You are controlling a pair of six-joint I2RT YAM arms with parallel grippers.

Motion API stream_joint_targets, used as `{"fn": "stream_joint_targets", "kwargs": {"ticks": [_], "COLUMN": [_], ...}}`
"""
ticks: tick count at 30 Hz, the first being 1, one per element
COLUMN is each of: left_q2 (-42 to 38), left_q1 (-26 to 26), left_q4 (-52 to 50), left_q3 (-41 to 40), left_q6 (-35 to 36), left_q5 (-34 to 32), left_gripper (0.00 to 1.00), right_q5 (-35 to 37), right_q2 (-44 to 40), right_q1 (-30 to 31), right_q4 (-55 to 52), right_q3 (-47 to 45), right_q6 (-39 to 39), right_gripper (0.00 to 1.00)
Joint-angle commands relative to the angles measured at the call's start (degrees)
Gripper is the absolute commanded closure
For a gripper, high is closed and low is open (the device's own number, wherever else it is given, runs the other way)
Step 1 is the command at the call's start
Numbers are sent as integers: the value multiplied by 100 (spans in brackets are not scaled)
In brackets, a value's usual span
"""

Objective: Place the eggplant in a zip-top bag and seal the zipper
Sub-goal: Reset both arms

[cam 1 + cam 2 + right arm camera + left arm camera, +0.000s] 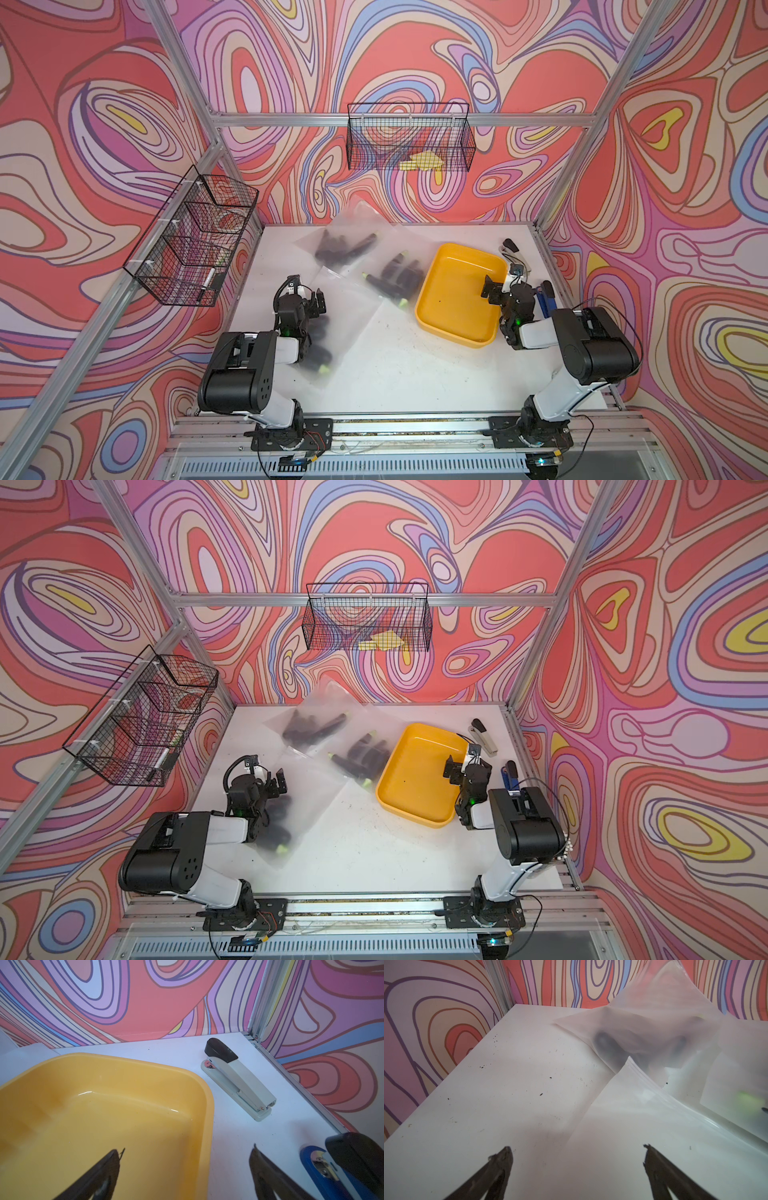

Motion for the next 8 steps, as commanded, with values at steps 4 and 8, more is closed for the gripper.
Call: {"fn": "stream_joint_targets", "kwargs": {"ticks": [4, 8], "left_q2": [36, 35], "left_q1": [1, 2], "left_q4": [48, 46], "left_q3": [114, 112], "left_q6": [77, 71], "left_q5": [103, 104], "left_gripper": [1, 1], "right_q5": [83, 92], "right_q2": [53, 44], "right_q1": [-29, -31], "right_q4": [21, 17], "right_q3": [61, 60], "right_q6": [-20, -21], "right_gripper": [2, 2]}}
